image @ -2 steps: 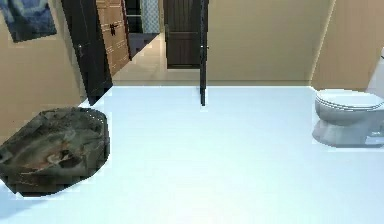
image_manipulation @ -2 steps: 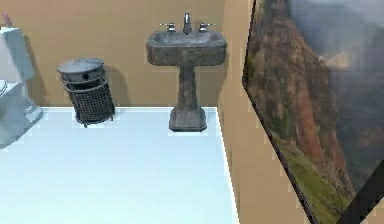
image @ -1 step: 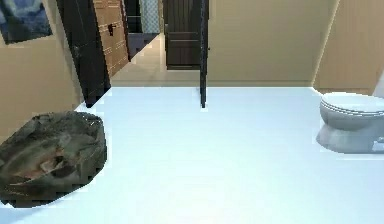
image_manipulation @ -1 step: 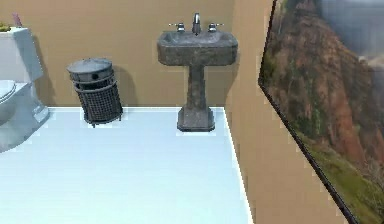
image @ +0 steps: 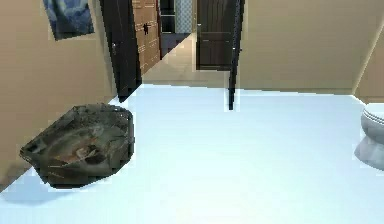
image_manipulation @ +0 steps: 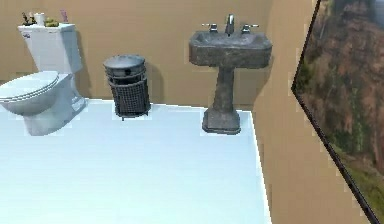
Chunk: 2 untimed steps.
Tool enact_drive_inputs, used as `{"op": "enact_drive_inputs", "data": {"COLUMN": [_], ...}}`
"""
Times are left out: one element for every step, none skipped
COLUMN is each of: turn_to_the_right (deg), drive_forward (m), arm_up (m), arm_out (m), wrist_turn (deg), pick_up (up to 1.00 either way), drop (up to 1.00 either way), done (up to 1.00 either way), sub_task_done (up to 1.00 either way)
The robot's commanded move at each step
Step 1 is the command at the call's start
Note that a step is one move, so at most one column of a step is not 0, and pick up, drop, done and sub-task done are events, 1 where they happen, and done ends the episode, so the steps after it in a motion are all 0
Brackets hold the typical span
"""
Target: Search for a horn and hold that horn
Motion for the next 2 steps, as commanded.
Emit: {"op": "enact_drive_inputs", "data": {"turn_to_the_right": [-3.0, 9.0], "drive_forward": [0.00, 0.00], "arm_up": [0.00, 0.00], "arm_out": [0.00, 0.00], "wrist_turn": [0.0, 0.0], "pick_up": [0.00, 0.00], "drop": [0.00, 0.00], "done": [0.00, 0.00], "sub_task_done": [0.00, 0.00]}}
